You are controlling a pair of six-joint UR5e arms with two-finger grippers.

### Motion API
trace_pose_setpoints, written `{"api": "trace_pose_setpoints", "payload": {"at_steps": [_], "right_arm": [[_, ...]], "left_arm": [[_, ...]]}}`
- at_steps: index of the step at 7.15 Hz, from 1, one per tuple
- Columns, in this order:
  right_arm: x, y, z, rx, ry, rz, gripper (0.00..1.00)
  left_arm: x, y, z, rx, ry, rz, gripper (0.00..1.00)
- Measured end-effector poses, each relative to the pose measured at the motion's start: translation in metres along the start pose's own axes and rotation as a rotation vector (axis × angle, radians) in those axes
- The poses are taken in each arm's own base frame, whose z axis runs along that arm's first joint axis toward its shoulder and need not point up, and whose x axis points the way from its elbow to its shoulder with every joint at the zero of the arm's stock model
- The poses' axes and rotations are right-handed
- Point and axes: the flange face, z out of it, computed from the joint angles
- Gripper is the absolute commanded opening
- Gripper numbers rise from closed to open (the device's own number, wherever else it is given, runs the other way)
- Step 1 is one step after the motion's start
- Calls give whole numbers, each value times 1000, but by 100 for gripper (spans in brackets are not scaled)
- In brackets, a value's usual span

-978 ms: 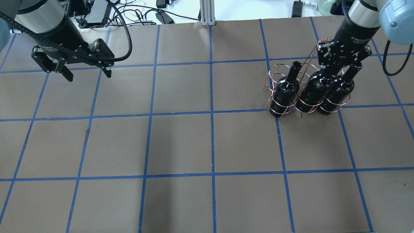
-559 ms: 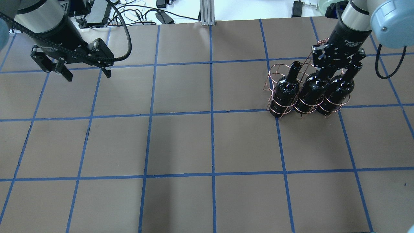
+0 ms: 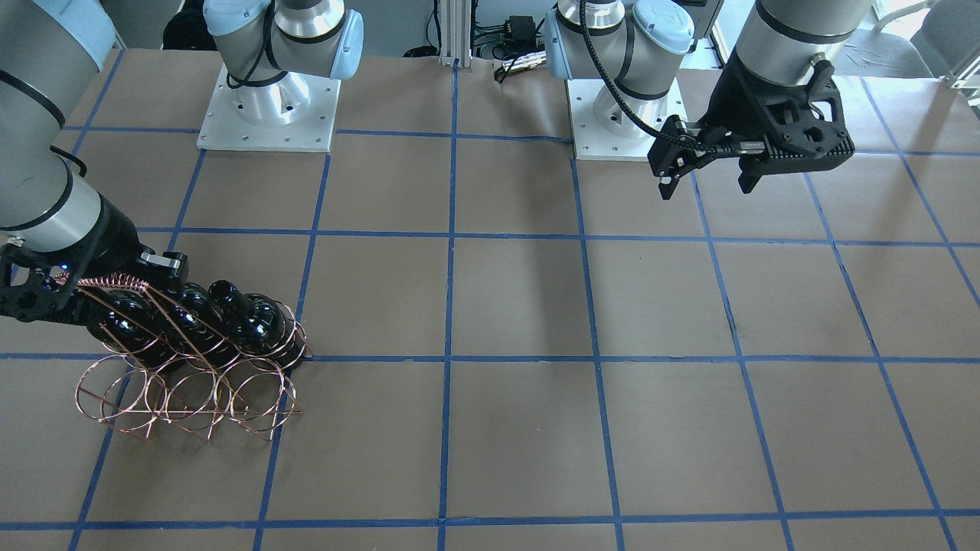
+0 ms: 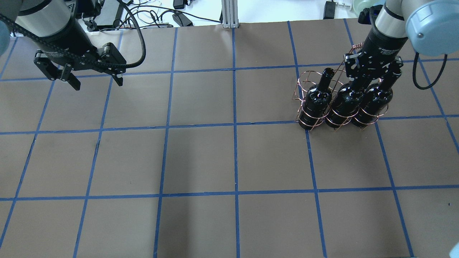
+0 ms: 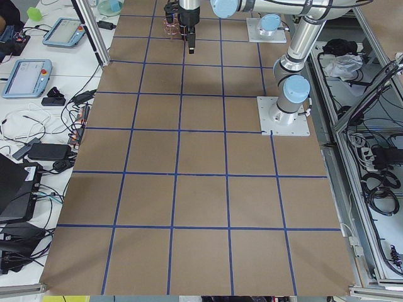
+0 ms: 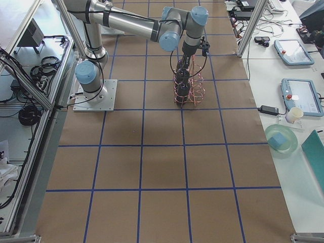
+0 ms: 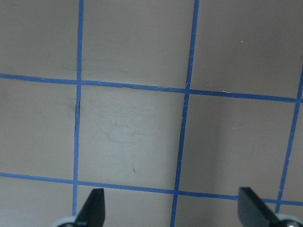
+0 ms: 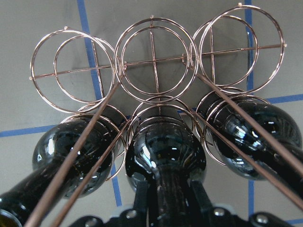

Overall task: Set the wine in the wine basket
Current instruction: 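Lower the bottle into the empty middle slot of the basket, then open the right gripper to release the bottle in the basket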

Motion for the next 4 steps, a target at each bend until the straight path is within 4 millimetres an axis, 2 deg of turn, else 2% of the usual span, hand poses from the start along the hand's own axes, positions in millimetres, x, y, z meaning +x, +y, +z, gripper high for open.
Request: {"api": "trace_pose_setpoints", "payload": {"at_steps": [1, 2, 4], "right_arm": [[0, 0, 2, -4, 0, 0, 3], [0, -1, 6, -7, 0, 0, 15], [1, -1, 11, -7, 1, -1, 98]], "left_arm": [[0, 0, 0, 0, 0, -1, 100], [0, 0, 1, -1, 1, -1, 100], [0, -1, 1, -1, 2, -1, 100]]}}
